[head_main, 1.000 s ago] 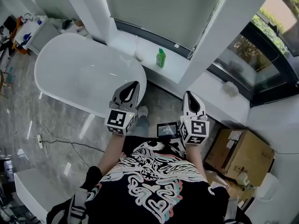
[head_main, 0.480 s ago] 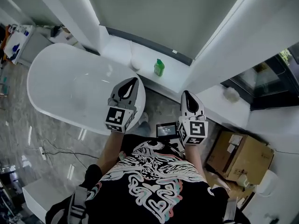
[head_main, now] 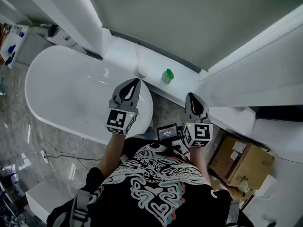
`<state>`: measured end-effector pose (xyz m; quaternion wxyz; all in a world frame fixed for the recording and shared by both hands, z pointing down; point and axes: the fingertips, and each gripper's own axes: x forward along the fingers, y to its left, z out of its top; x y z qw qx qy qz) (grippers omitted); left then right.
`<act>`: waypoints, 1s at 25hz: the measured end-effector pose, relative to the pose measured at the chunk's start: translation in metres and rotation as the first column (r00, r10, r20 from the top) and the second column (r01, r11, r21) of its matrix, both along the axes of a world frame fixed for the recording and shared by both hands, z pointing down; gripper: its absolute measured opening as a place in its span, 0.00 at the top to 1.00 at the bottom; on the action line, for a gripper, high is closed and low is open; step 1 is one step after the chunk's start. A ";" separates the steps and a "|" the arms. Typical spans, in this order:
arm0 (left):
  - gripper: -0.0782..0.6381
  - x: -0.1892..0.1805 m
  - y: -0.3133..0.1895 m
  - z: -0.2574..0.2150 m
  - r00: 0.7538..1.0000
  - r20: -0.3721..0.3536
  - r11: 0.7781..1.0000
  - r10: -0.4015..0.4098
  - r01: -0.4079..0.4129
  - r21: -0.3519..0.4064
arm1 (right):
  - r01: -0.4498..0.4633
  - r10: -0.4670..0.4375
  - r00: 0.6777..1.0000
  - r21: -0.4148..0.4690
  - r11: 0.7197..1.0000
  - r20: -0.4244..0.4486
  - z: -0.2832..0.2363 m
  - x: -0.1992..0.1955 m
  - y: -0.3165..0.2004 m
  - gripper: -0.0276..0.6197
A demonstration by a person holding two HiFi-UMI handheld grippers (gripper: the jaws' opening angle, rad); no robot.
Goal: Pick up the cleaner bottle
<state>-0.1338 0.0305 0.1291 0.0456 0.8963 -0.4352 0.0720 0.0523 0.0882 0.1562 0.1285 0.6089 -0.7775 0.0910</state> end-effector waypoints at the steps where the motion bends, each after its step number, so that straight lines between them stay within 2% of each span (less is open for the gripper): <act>1: 0.87 -0.004 -0.005 0.002 1.000 -0.006 1.000 -0.002 0.002 -0.005 | 0.002 -0.002 1.000 -0.004 1.000 0.000 0.002 -0.003 -0.005 0.91; 4: 0.87 -0.006 -0.021 0.003 1.000 -0.023 1.000 0.001 -0.001 0.006 | 0.004 -0.004 1.000 -0.015 1.000 -0.012 0.006 -0.006 -0.014 0.91; 9: 0.87 -0.009 -0.051 0.003 1.000 -0.011 1.000 0.021 -0.021 0.020 | 0.029 -0.030 0.999 -0.030 0.999 -0.021 0.012 -0.016 -0.030 0.91; 14: 0.87 0.004 -0.051 0.007 0.996 -0.044 0.996 0.075 -0.073 0.044 | 0.038 -0.039 0.999 -0.022 0.999 -0.037 0.015 -0.008 -0.036 0.91; 19: 0.87 0.006 -0.066 0.022 0.996 -0.037 0.997 0.078 -0.078 0.019 | 0.034 -0.036 0.998 -0.039 0.999 -0.057 0.025 -0.002 -0.059 0.91; 22: 0.87 0.010 -0.075 0.028 0.996 -0.065 0.998 0.067 -0.065 0.025 | 0.043 -0.045 0.998 -0.052 0.998 -0.053 0.036 -0.001 -0.068 0.91; 25: 0.87 0.017 -0.081 0.042 0.997 -0.044 0.997 0.071 -0.070 0.016 | 0.046 -0.049 0.998 -0.067 0.997 -0.040 0.049 0.003 -0.074 0.91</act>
